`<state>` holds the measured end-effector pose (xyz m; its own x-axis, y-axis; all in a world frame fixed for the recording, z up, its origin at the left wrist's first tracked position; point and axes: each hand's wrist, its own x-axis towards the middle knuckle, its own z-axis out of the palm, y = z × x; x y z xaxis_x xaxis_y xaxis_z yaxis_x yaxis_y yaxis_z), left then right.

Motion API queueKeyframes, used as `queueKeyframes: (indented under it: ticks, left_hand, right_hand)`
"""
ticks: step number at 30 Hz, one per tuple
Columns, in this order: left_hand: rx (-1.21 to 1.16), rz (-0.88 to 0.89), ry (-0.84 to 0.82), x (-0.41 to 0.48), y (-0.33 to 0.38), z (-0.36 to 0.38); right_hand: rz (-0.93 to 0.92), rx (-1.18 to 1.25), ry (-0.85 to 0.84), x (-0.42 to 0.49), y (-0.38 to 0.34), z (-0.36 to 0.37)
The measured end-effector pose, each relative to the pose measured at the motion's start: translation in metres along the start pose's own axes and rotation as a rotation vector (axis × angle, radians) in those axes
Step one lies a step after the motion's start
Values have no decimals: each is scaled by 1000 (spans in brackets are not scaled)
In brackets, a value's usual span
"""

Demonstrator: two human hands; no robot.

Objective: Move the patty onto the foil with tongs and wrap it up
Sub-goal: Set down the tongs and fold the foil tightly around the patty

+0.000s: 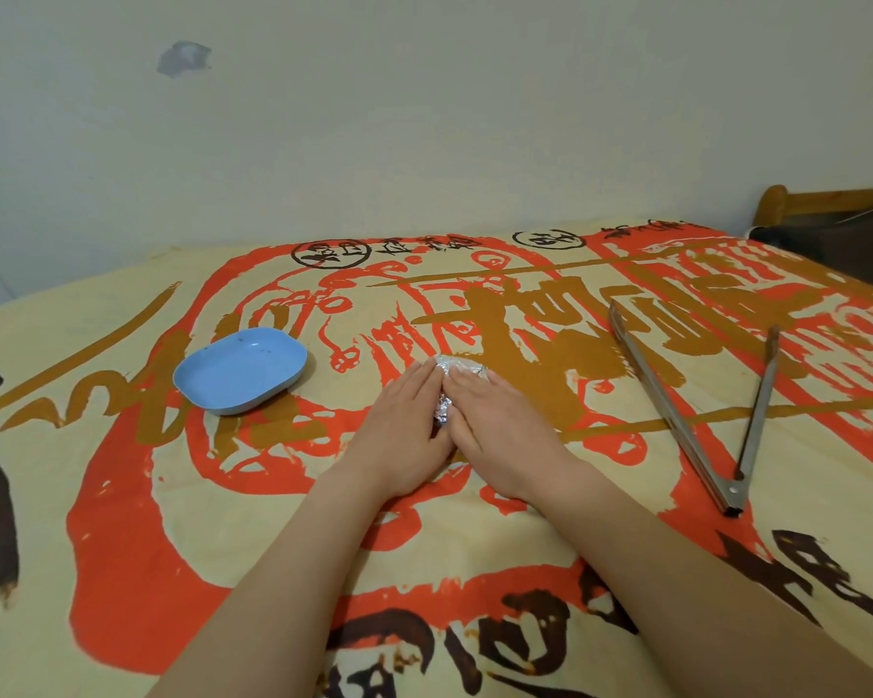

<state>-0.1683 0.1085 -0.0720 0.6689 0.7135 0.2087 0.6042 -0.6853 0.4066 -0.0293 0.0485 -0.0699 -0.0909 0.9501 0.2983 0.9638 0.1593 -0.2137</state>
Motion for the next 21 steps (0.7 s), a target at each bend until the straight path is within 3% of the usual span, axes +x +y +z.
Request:
queueKeyframes:
  ticks: [6, 11, 21]
  left_hand:
    - [-269, -255, 151, -2, -1, -9]
    - [-429, -323, 247, 3, 13, -11]
    - [-1173, -658, 413, 13, 24, -29]
  right_hand:
    - [9, 49, 31, -1, 3, -1]
    - [17, 46, 27, -2, 3, -2]
    - [47, 64, 93, -2, 4, -2]
